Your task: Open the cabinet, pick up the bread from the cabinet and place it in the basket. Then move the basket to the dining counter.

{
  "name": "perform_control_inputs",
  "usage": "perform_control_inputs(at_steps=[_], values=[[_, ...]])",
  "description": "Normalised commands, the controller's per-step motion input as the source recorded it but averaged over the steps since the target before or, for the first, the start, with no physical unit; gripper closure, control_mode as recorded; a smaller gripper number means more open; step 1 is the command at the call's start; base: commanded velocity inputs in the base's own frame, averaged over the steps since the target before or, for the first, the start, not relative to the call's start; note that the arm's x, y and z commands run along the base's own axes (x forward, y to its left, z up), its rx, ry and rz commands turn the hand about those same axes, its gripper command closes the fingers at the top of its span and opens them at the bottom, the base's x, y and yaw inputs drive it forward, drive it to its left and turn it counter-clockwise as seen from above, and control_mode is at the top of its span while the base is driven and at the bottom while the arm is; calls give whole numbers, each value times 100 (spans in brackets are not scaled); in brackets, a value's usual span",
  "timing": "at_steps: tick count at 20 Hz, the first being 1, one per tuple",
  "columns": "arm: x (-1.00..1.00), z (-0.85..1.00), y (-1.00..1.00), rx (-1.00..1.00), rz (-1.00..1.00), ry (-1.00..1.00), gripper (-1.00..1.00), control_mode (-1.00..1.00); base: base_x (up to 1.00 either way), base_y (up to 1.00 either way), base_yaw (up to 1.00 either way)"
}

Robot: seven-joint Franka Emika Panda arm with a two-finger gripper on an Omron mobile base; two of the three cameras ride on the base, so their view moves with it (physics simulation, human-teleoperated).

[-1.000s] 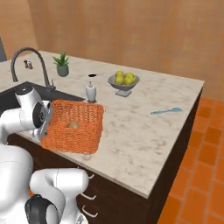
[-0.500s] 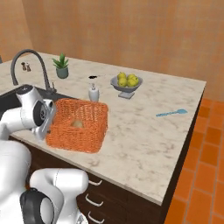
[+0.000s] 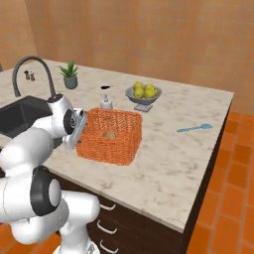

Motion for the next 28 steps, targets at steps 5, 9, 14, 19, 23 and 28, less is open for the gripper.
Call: perform_control_inputs(at_steps=[5, 9, 14, 19, 23, 28], values=[[75, -38, -78, -2, 0, 5, 100, -100, 0, 0, 0], [40, -71, -55, 0, 0, 3, 100, -100, 0, 0, 0], [20, -42, -56, 0, 0, 0, 100, -100, 0, 0, 0], [-20, -24, -19, 0, -1, 0, -100, -100, 0, 0, 0], [-39, 31, -1, 0, 0, 0, -100, -100, 0, 0, 0], [-40, 63, -4, 3, 0, 0, -100, -100, 0, 0, 0]])
